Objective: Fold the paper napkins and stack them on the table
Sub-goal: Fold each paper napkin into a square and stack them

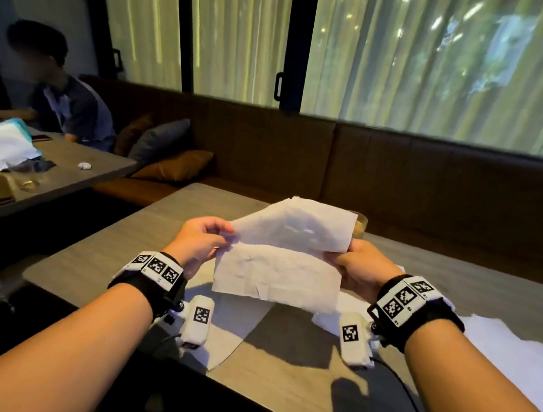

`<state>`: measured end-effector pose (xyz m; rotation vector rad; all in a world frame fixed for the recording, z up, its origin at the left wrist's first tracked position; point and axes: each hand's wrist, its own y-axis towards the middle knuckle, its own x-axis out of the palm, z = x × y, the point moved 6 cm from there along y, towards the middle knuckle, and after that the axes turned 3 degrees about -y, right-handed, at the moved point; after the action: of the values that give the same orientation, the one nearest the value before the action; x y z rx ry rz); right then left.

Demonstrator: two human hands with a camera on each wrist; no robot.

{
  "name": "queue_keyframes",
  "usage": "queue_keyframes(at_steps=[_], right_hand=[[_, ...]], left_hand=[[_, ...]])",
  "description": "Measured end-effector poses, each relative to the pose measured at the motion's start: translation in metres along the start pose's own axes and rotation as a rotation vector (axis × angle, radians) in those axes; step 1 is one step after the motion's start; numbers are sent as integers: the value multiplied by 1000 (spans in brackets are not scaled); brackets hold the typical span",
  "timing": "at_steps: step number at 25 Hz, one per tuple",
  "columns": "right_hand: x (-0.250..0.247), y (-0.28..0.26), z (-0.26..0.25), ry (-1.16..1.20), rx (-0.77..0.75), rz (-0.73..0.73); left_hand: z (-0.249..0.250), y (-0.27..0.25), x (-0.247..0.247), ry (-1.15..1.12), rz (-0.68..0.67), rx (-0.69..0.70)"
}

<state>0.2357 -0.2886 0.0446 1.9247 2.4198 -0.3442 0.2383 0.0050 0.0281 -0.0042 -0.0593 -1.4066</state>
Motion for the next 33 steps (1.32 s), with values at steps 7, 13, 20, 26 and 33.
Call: queue_keyframes(at_steps=[7,13,20,26,33], right_hand=[[-27,62,4,-140,47,-5],[-22,61,6,-295,52,-14],[-9,32,-5,-388,29,-106],[-5,10,-50,-662,-190,42],[27,5,-52,-922,-421,101]], left_hand=[[-25,79,22,-184,-165,-214],[-30,70,34,109,-446,-392],[-28,38,81,770,-711,79],[-16,37,93,823,-517,173],[-20,49,91,460,-337,-2]])
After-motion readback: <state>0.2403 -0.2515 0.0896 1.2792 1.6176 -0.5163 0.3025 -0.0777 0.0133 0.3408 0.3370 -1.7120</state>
